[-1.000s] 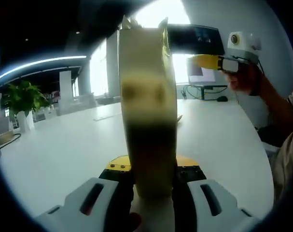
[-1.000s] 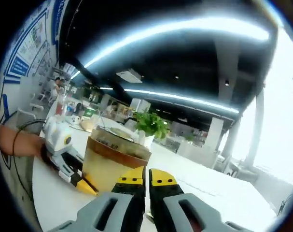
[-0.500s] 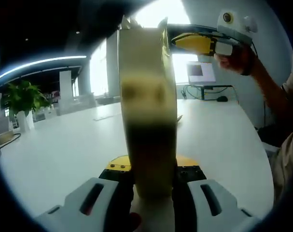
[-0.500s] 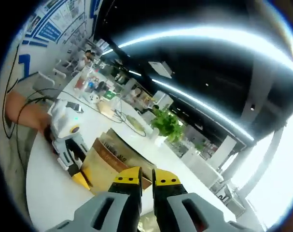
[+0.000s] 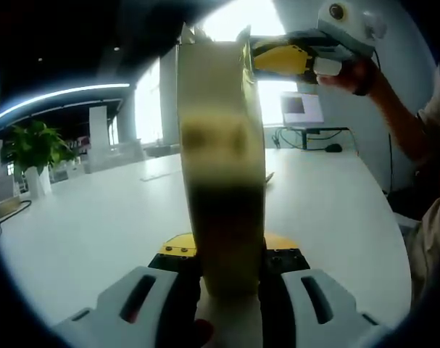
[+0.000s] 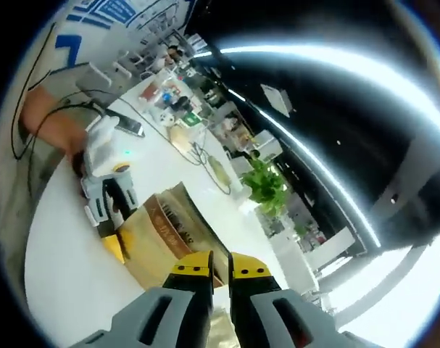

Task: Extract single mask from mask box in order stack masks on table

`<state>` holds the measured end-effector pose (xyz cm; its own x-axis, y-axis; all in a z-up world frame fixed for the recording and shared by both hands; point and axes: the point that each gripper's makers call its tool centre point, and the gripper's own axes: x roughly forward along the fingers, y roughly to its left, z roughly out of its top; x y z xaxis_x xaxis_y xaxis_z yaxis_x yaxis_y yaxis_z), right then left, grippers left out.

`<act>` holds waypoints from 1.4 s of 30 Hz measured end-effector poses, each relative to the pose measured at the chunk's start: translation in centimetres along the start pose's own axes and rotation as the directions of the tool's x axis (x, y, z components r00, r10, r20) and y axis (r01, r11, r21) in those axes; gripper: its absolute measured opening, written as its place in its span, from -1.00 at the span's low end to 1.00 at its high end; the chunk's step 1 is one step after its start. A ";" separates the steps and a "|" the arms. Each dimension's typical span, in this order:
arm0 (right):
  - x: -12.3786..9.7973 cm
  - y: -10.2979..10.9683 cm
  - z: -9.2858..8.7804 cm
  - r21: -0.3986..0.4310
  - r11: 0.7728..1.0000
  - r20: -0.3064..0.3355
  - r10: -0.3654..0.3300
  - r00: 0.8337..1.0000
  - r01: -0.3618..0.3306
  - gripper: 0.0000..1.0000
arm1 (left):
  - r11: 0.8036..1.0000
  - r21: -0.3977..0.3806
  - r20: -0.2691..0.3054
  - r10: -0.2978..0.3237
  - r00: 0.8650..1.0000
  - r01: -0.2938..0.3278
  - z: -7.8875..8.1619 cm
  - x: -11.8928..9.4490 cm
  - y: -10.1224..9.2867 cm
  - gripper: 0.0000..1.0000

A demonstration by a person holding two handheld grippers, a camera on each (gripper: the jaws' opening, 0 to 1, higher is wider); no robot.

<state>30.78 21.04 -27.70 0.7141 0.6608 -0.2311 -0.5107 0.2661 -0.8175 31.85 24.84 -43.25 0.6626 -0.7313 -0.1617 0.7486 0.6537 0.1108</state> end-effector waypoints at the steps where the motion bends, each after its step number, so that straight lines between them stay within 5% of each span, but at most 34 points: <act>1: 0.1 0.1 0.1 -0.012 1.000 0.000 0.008 1.000 -0.008 -0.92 | 1.000 0.000 0.000 0.000 1.000 0.000 0.0 0.0 0.0 -0.58; 10: 0.8 1.0 1.2 -0.115 0.987 -0.015 0.110 0.994 -0.111 -0.92 | 1.000 0.001 0.001 -0.001 1.000 0.001 0.0 0.0 0.0 -0.58; 16: 1.2 1.9 1.2 -0.207 0.959 -0.056 0.183 0.981 -0.191 -0.93 | 1.000 0.001 0.000 -0.001 1.000 0.001 0.0 0.0 -0.1 -0.58; 42: 1.7 2.4 1.2 -0.268 0.932 -0.098 0.225 0.970 -0.243 -1.00 | 1.000 0.002 0.000 -0.002 1.000 0.002 0.0 0.0 -0.2 -0.58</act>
<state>30.19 23.58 -29.41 0.6244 0.6319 -0.4592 -0.5213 -0.1006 -0.8474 31.77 24.70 -43.26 0.6611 -0.7325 -0.1623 0.7499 0.6519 0.1124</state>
